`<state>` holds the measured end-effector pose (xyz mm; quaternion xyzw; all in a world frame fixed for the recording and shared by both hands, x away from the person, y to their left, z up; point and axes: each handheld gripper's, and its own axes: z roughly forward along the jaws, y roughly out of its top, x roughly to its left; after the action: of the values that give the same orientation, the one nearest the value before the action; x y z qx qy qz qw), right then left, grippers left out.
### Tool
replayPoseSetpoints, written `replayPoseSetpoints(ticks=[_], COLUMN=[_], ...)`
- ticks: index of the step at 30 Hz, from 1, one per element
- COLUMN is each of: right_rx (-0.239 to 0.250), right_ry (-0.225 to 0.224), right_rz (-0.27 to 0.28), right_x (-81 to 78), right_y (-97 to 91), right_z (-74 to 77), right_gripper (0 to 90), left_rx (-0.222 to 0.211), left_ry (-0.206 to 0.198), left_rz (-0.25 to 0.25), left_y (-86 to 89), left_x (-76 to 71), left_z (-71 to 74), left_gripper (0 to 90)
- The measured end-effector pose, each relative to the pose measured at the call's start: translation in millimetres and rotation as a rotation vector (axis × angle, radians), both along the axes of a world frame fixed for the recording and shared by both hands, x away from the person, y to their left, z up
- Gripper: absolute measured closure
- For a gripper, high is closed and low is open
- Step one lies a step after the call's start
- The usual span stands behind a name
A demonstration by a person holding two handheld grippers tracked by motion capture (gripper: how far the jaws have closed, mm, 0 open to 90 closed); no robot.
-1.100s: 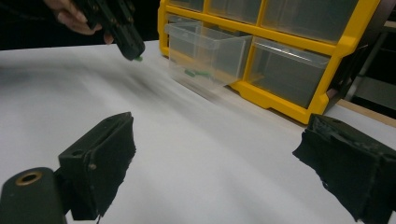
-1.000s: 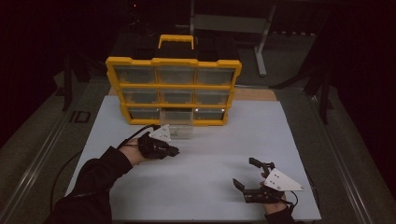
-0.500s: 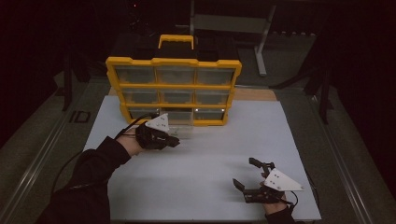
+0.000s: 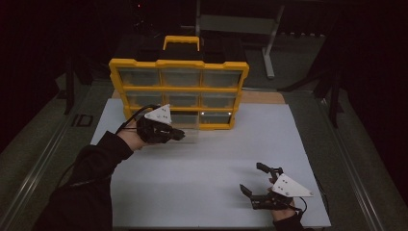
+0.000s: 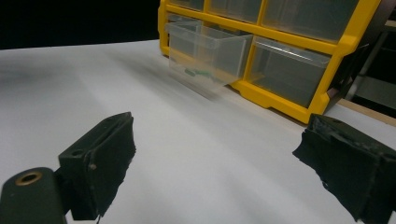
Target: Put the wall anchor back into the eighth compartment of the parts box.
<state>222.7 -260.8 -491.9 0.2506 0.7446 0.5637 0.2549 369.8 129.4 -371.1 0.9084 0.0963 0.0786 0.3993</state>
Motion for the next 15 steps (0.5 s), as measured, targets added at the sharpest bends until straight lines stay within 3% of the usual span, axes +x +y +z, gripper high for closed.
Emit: replayPoseSetpoints(ticks=[15], right_rx=[-0.002], right_ry=[0.002], right_rz=[0.003], right_x=[0.4], right_y=[0.0], right_z=[-0.5], right_gripper=[9.3], left_rx=[-0.102], left_ry=[-0.034], left_rz=[0.081], left_y=[5.0], left_x=[20.5], left_z=[13.7], left_gripper=[84.3])
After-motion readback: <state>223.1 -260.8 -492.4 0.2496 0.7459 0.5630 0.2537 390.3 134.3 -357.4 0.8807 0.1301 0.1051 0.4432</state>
